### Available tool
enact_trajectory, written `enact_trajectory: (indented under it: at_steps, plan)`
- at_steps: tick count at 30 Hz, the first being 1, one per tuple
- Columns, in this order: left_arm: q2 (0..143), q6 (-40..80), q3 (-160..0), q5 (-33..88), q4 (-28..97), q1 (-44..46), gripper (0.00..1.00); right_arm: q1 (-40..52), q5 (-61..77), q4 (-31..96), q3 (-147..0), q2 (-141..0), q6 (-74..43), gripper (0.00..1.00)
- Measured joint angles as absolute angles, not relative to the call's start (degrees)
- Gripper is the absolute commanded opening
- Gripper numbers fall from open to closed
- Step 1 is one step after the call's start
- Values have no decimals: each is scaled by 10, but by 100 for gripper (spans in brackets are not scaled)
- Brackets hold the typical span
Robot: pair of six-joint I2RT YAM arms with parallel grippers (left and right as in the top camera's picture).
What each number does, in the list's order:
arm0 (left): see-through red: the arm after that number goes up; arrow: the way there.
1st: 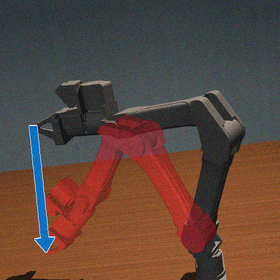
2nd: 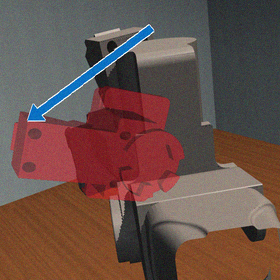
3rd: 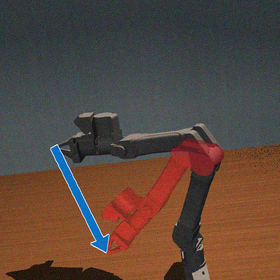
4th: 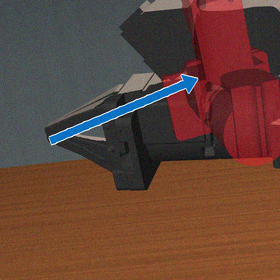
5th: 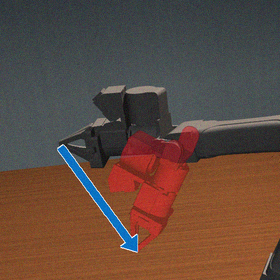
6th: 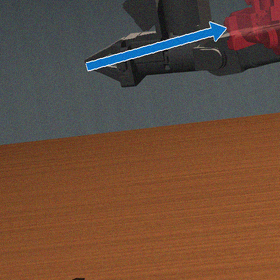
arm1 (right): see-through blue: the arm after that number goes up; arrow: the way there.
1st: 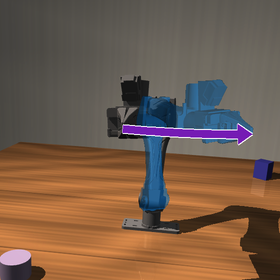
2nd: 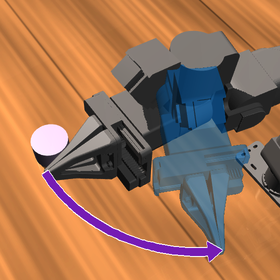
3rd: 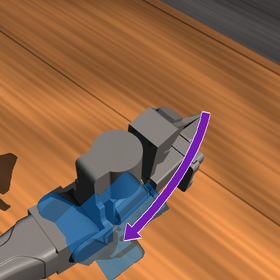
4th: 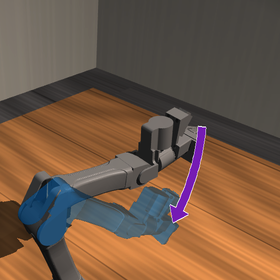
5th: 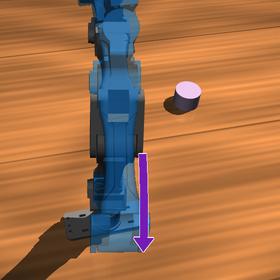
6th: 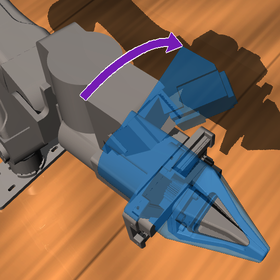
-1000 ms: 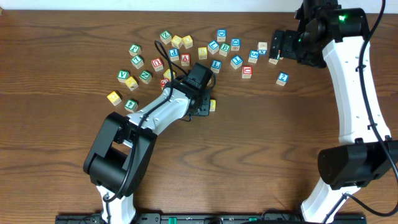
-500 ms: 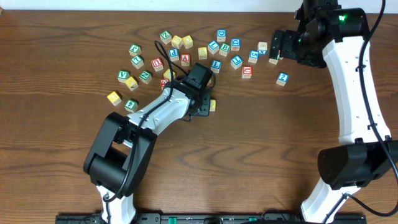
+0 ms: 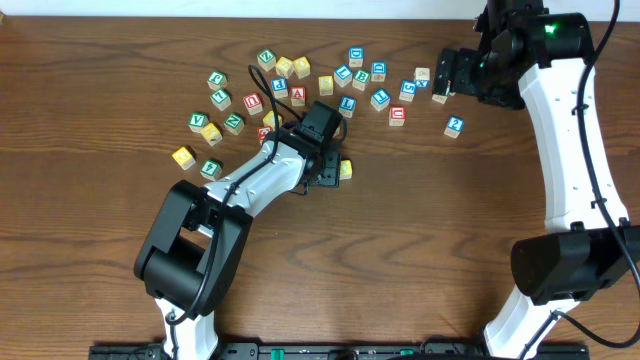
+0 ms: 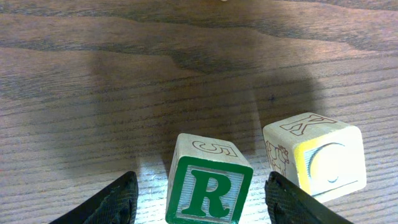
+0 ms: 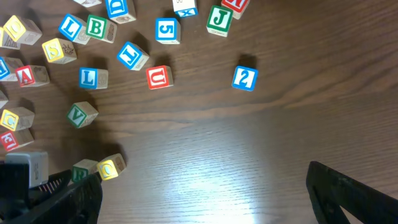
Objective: Spell out ROBOT
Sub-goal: 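Open the left gripper and lift it off the R block, then move the right gripper down toward the yellow O block beside the R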
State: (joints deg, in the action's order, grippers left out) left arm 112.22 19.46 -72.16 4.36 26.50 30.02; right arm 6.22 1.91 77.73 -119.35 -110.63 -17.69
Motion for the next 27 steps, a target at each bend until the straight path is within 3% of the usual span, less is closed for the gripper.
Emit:
enact_trajectory:
  at_steps: [13, 17, 20, 23, 27]
  plan:
    - [1008, 175, -733, 43, 285, 284, 60, 84, 20, 773, -1193, -1106, -177, 99]
    - [949, 160, -738, 43, 312, 265, 75, 95, 20, 773, -1193, -1106, -178, 99]
    - [925, 150, -742, 43, 333, 243, 76, 104, 19, 774, -1193, -1108, -180, 98]
    - [921, 147, -742, 43, 352, 216, 70, 116, 20, 775, -1193, -1117, -185, 93]
    - [922, 143, -742, 43, 369, 178, 52, 139, 29, 775, -1193, -1147, -190, 82]
